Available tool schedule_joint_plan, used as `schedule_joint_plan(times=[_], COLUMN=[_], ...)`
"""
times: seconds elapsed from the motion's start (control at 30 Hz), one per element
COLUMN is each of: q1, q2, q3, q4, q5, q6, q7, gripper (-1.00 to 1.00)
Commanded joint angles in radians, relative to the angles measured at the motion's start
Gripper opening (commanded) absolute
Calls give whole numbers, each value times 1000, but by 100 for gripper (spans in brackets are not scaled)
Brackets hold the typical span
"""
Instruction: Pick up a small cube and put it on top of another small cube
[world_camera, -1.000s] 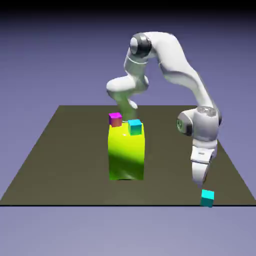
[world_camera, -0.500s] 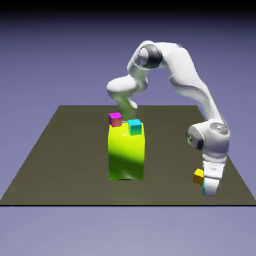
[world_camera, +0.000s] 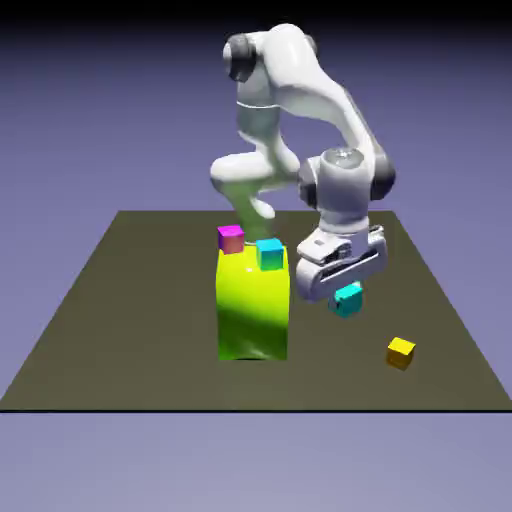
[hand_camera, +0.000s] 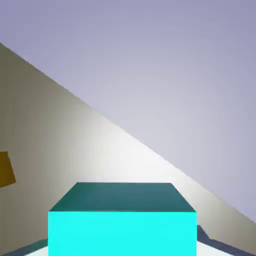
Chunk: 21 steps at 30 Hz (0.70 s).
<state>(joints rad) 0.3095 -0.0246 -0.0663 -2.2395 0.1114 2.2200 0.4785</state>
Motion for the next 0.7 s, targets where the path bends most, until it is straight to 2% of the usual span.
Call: schedule_joint_plan(times=[0.0, 0.67], q1=[-17, -462], q2=[-36, -761], q3=[5, 95], q4=[-20, -418], q5=[-6, -48], q6=[-16, -338], q7=[32, 621], gripper=[-100, -100])
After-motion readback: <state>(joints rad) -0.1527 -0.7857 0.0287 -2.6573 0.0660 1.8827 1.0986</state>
